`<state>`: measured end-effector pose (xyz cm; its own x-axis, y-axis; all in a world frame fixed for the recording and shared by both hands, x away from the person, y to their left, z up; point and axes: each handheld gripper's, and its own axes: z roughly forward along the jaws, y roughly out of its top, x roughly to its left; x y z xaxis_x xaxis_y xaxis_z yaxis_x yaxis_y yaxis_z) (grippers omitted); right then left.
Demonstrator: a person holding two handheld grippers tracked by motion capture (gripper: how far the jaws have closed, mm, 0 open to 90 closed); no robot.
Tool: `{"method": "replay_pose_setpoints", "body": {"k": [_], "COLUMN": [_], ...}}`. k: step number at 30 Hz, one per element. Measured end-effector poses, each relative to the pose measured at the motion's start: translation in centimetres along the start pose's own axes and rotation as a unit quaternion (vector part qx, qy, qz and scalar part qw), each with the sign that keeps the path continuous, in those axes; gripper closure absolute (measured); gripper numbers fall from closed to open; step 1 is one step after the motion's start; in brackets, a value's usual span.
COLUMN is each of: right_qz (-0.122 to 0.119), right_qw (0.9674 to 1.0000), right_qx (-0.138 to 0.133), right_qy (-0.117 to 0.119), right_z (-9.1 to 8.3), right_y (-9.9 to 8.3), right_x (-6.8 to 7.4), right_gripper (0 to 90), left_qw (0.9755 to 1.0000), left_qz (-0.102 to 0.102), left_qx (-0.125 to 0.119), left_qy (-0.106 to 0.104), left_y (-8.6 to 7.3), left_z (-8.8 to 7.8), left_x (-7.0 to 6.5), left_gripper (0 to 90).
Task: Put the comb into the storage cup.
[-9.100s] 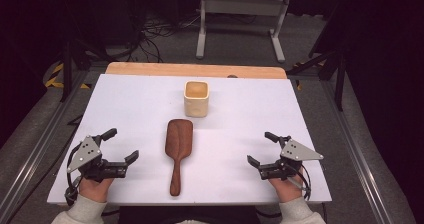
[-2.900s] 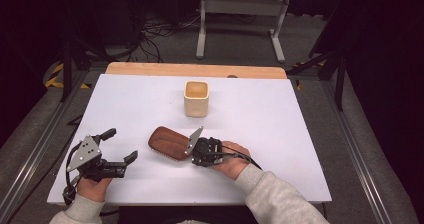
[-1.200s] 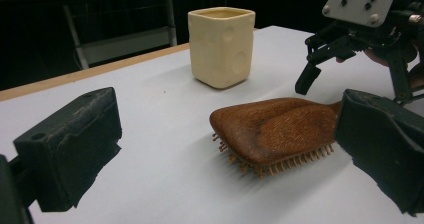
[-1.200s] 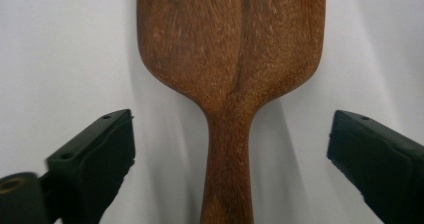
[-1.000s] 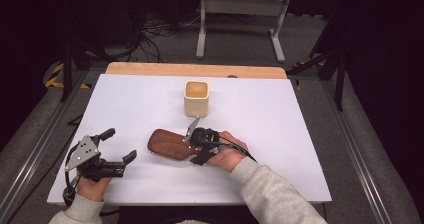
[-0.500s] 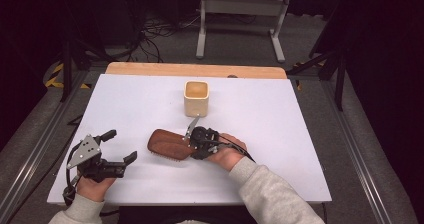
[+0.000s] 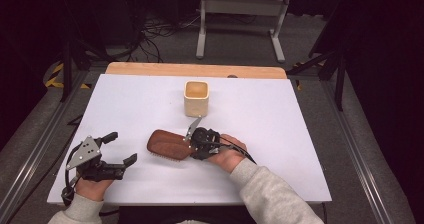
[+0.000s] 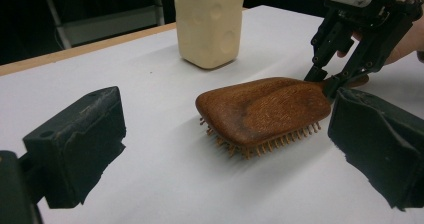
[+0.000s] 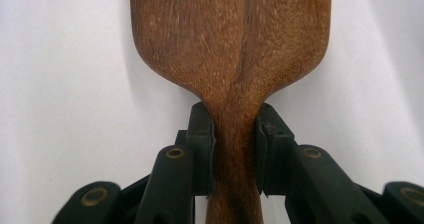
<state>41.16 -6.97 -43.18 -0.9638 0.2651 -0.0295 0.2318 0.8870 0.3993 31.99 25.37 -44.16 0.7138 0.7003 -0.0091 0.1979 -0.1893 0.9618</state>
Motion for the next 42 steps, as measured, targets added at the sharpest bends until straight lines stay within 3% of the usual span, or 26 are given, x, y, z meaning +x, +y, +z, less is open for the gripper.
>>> {"method": "replay_pose_setpoints", "body": {"k": [10,12,15,16,20,24,28,42], "right_qz": [-0.01,-0.008,-0.006,-0.005,-0.003,0.003,0.006,0.021], "right_qw": [0.9989,0.997,0.996,0.9942,0.9905,0.9847,0.9806,0.9561], "right_qx": [-0.045,-0.074,-0.085,-0.103,-0.131,-0.166,-0.187,-0.279], "right_qy": [-0.011,-0.022,-0.024,-0.032,-0.043,-0.052,-0.058,-0.088], "right_z": [-1.2,-2.2,-2.5,-3.0,-3.6,-4.3,-4.6,-5.0], "right_y": [-0.2,-0.5,-0.6,-0.9,-1.3,-2.0,-2.4,-4.7], "right_x": [0.6,0.7,0.8,0.9,1.2,1.4,1.7,2.8], "right_gripper": [72.9,72.9,72.9,72.9,72.9,72.9,72.8,72.8], "left_qw": [0.9999,0.9999,0.9998,0.9998,0.9998,0.9997,0.9994,0.9996], "left_qz": [-0.007,-0.009,-0.01,-0.011,-0.01,-0.013,-0.02,-0.012], "left_qx": [0.0,0.002,0.0,0.0,-0.006,-0.009,-0.012,0.002], "left_qy": [-0.013,-0.014,-0.017,-0.017,-0.018,-0.02,-0.025,-0.027], "left_y": [0.0,0.0,0.0,0.1,0.1,0.1,0.3,0.5], "left_z": [0.0,0.1,0.2,0.2,0.3,0.4,0.5,0.8], "left_x": [0.0,0.0,0.0,0.0,-0.1,-0.1,-0.1,-0.3], "left_gripper": [4.5,3.7,3.5,2.6,1.9,0.9,0.6,0.5]}}
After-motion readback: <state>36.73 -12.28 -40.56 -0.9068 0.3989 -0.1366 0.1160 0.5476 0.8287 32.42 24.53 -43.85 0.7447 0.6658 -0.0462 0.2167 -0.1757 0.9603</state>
